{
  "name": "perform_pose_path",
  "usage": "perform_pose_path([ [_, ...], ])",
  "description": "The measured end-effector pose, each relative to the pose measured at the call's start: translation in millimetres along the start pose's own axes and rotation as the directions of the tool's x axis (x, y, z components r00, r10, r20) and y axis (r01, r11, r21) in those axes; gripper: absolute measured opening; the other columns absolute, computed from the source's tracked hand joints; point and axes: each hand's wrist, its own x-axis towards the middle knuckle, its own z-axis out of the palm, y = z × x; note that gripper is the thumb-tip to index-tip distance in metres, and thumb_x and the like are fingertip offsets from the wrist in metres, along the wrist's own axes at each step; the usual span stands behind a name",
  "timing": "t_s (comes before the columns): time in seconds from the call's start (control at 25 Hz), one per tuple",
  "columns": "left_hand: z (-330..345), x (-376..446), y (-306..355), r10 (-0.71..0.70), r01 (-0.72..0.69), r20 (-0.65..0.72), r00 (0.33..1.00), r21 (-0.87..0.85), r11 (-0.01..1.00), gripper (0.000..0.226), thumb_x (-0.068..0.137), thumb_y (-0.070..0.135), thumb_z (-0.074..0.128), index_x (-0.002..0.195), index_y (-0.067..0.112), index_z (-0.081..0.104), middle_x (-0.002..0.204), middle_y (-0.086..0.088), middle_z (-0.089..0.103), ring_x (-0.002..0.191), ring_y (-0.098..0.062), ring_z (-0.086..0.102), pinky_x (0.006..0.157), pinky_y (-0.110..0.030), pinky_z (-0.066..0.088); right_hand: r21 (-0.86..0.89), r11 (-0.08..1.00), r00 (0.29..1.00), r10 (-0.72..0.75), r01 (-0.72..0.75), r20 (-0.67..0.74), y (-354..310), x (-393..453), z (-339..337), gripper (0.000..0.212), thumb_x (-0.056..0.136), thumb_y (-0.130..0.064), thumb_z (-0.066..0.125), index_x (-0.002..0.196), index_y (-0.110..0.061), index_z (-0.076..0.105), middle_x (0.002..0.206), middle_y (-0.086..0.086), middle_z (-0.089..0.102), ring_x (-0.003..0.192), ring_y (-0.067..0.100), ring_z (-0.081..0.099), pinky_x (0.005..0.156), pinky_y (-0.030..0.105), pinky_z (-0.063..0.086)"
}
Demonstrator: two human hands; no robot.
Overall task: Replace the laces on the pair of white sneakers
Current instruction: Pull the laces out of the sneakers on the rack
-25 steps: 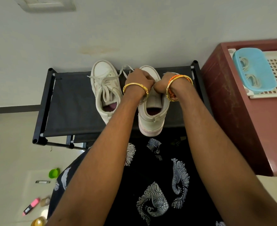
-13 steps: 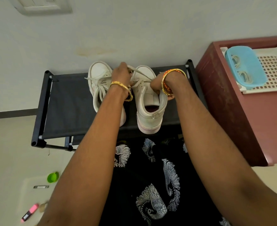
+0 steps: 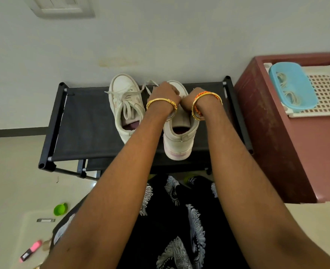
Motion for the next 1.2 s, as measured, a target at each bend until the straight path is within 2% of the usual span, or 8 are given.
perform_pose_path([
  [0.16, 2, -2, -6, 0.024, -0.024, -0.085, 0.996, 0.002, 1.0, 0.021, 0.088, 0.019, 0.059, 0.102, 0.012, 0.072, 0.104, -0.01, 0.07, 0.095, -0.024, 0.063, 0.077, -0.027, 0.047, 0.047, 0.998, 0.995, -0.028, 0.033, -0.1, 3, -16, -2, 0.039, 0.086, -0.025, 0.059, 0.117, -0.001, 0.055, 0.101, 0.017, 0.058, 0.08, 0.027, 0.051, 0.07, 0.036, 0.044],
  [0.4, 8, 1, -17, -0.009, 0.005, -0.065, 0.998, -0.061, 0.998, 0.023, 0.091, 0.021, 0.052, 0.103, 0.005, 0.064, 0.132, -0.016, 0.036, 0.12, -0.028, 0.042, 0.102, -0.027, 0.033, 0.215, 0.968, 0.941, -0.052, 0.13, -0.335, 19, -50, 10, 0.021, 0.081, -0.018, 0.058, 0.101, -0.014, 0.058, 0.094, 0.001, 0.055, 0.084, 0.021, 0.052, 0.069, 0.029, 0.04],
  [0.56, -3, -2, -15, -0.066, -0.012, -0.245, 0.967, -0.302, 0.953, 0.02, 0.092, 0.017, 0.05, 0.102, 0.005, 0.061, 0.131, -0.011, 0.036, 0.12, -0.026, 0.043, 0.102, -0.025, 0.034, 0.261, 0.951, 0.88, -0.024, 0.166, -0.474, 20, -49, 24, 0.012, 0.083, -0.016, 0.059, 0.094, -0.012, 0.061, 0.089, 0.0, 0.056, 0.08, 0.019, 0.052, 0.064, 0.027, 0.037],
  [0.76, -31, -8, -8, -0.216, -0.045, -0.254, 0.943, -0.739, 0.672, 0.007, 0.093, 0.012, 0.049, 0.095, 0.009, 0.055, 0.085, 0.004, 0.052, 0.069, -0.005, 0.046, 0.057, -0.008, 0.04, 0.224, 0.964, 0.866, -0.01, 0.141, -0.5, 20, -42, 30, 0.017, 0.083, -0.02, 0.063, 0.098, -0.012, 0.06, 0.1, 0.006, 0.06, 0.081, 0.019, 0.053, 0.062, 0.028, 0.037],
  [0.92, -31, -8, -4, -0.295, 0.046, -0.135, 0.946, -0.845, 0.533, 0.011, 0.094, 0.01, 0.041, 0.084, 0.012, 0.045, 0.072, 0.002, 0.06, 0.068, -0.015, 0.048, 0.059, -0.021, 0.043, 0.186, 0.977, 0.896, -0.011, 0.104, -0.444, 16, -38, 27, 0.031, 0.082, -0.021, 0.064, 0.11, -0.011, 0.057, 0.108, 0.009, 0.059, 0.095, 0.026, 0.057, 0.07, 0.032, 0.046],
  [1.04, -11, -3, 3, -0.081, 0.024, -0.146, 0.986, -0.356, 0.934, 0.01, 0.093, 0.026, 0.046, 0.098, 0.016, 0.045, 0.089, 0.0, 0.055, 0.088, -0.017, 0.05, 0.077, -0.03, 0.038, 0.195, 0.977, 0.928, -0.011, 0.089, -0.372, 17, -35, 24, 0.035, 0.083, -0.021, 0.062, 0.115, -0.01, 0.052, 0.112, 0.011, 0.058, 0.099, 0.029, 0.057, 0.075, 0.035, 0.048],
  [1.12, 3, 6, 2, 0.008, -0.005, -0.036, 0.999, 0.09, 0.996, 0.021, 0.088, 0.035, 0.054, 0.105, 0.023, 0.057, 0.112, -0.004, 0.056, 0.114, -0.026, 0.044, 0.094, -0.037, 0.036, 0.22, 0.971, 0.937, -0.01, 0.093, -0.35, 18, -33, 24, 0.035, 0.085, -0.023, 0.061, 0.115, -0.01, 0.05, 0.112, 0.011, 0.058, 0.099, 0.029, 0.057, 0.075, 0.035, 0.048],
  [1.2, 8, 15, 4, -0.072, 0.058, 0.044, 0.996, 0.257, 0.965, 0.032, 0.081, 0.038, 0.059, 0.111, 0.028, 0.064, 0.127, -0.007, 0.053, 0.127, -0.033, 0.034, 0.104, -0.045, 0.032, 0.216, 0.971, 0.935, -0.016, 0.099, -0.354, 18, -31, 26, 0.037, 0.086, -0.028, 0.062, 0.116, -0.01, 0.05, 0.113, 0.012, 0.058, 0.1, 0.029, 0.058, 0.078, 0.038, 0.052],
])
